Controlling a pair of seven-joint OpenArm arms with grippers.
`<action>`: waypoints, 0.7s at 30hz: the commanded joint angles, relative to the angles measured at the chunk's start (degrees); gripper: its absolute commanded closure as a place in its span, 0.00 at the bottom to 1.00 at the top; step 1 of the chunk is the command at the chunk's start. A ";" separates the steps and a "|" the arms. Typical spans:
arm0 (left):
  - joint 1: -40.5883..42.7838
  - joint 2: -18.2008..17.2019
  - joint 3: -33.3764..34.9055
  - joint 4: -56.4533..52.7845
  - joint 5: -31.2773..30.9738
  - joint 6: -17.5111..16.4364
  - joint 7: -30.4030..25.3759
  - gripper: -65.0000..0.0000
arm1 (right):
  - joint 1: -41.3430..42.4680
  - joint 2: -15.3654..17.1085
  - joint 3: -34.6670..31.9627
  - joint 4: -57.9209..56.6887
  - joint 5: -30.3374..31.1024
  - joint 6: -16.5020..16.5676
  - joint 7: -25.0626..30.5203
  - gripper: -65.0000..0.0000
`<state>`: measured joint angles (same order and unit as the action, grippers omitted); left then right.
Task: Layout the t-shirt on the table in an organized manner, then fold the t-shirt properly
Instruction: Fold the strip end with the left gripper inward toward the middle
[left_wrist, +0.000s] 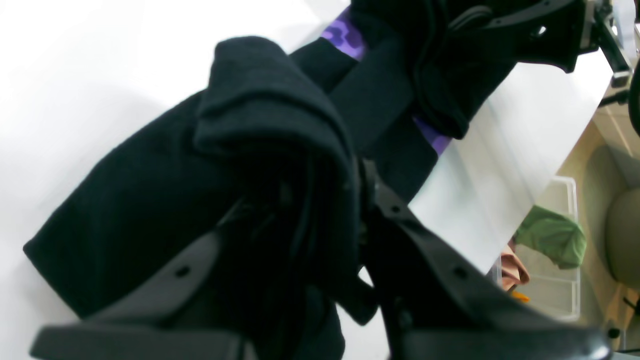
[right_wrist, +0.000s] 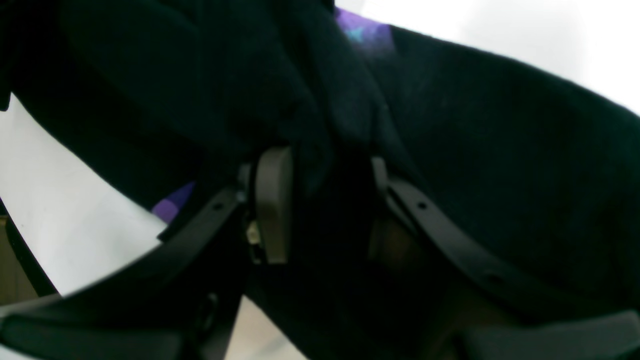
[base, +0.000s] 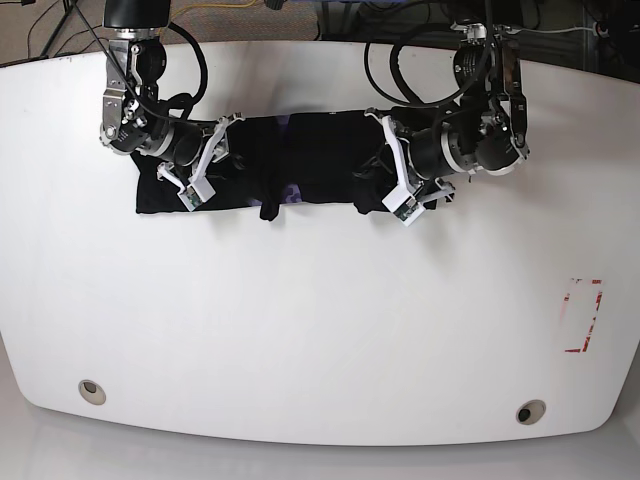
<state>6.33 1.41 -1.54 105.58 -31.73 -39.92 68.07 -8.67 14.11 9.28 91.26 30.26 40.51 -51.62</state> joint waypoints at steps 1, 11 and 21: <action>-1.54 0.83 0.00 0.93 -1.29 -0.08 -1.39 0.90 | 0.09 0.44 0.08 0.21 -1.12 -0.51 -1.62 0.70; -2.86 2.68 0.00 0.93 -1.46 -0.08 -0.95 0.90 | 0.09 0.44 0.08 0.21 -1.12 -0.51 -1.62 0.70; -3.12 3.21 1.50 0.93 -1.73 -0.08 0.19 0.51 | 0.18 0.44 0.08 0.30 -1.12 -0.51 -1.62 0.70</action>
<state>3.95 4.38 -0.21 105.58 -31.92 -39.92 68.20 -8.67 14.11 9.28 91.29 30.28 40.51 -51.62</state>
